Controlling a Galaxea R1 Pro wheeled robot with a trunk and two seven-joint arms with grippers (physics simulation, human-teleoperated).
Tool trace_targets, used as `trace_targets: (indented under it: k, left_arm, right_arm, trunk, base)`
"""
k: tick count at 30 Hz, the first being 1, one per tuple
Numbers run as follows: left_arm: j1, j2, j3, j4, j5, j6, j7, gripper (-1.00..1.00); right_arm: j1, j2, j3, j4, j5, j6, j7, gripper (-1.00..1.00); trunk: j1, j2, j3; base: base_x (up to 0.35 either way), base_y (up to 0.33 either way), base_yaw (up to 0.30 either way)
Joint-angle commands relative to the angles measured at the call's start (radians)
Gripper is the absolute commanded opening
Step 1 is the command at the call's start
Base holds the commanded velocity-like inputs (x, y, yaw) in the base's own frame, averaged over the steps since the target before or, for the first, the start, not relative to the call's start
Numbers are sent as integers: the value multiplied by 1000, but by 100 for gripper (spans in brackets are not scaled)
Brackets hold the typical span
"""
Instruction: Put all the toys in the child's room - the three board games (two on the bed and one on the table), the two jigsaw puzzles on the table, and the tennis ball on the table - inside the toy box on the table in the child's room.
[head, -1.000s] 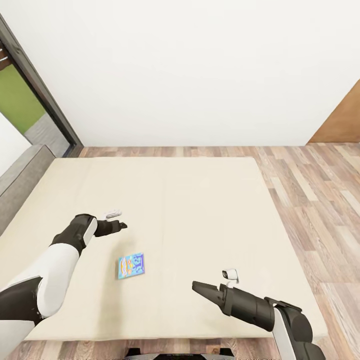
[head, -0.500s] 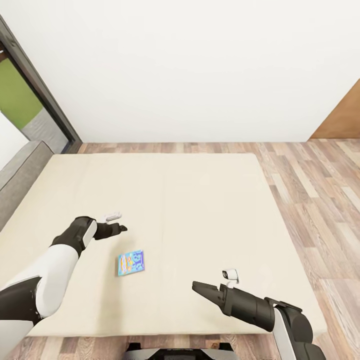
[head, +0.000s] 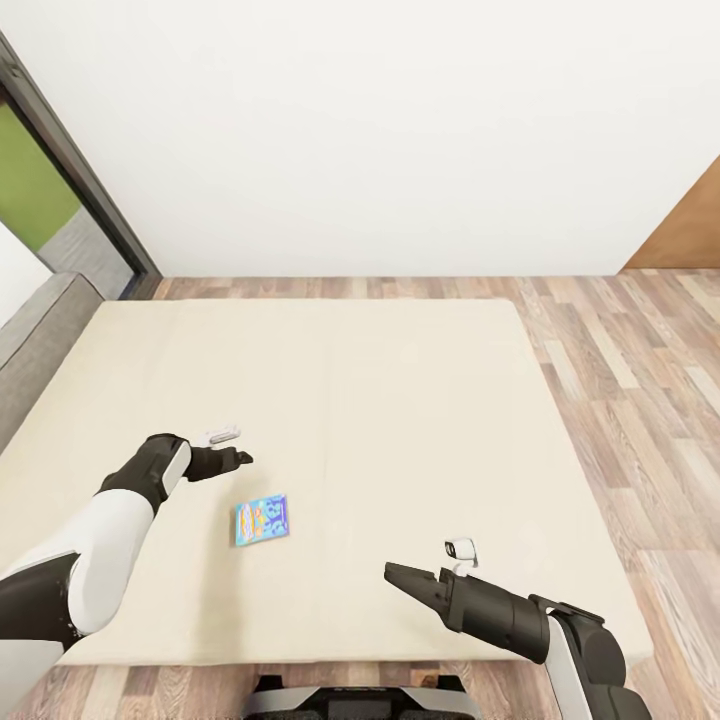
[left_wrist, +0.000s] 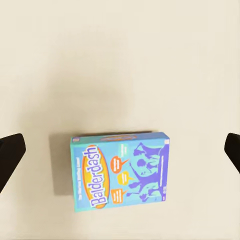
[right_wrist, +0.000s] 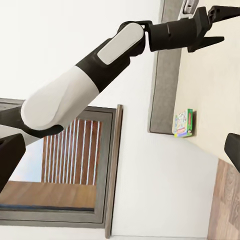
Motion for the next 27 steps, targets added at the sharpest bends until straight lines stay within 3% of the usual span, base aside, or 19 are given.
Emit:
trace_targets:
  k: [1, 8, 16, 27]
  left_arm:
    - [-1, 0, 7, -1, -10, 5, -8, 100]
    - [-1, 5, 7, 0, -10, 6, -12, 100]
    - [-1, 13, 1, 2, -16, 5, -67, 100]
    - [-1, 14, 0, 2, -20, 3, -78, 100]
  right_arm:
    - [0, 1, -1, 0, 0, 5, 2, 100]
    - [0, 0, -1, 0, 0, 5, 1, 100]
    - [0, 1, -1, 0, 5, 5, 1, 100]
    - [0, 2, 0, 0, 11, 5, 1, 100]
  trunk:
    - [0, -2, -3]
    - [0, -2, -14]
    - [0, -2, -28]
    - [0, -2, -46]
  base:
    - [0, 0, 0]
    - [0, 0, 0]
    - [0, 0, 0]
    - [0, 0, 0]
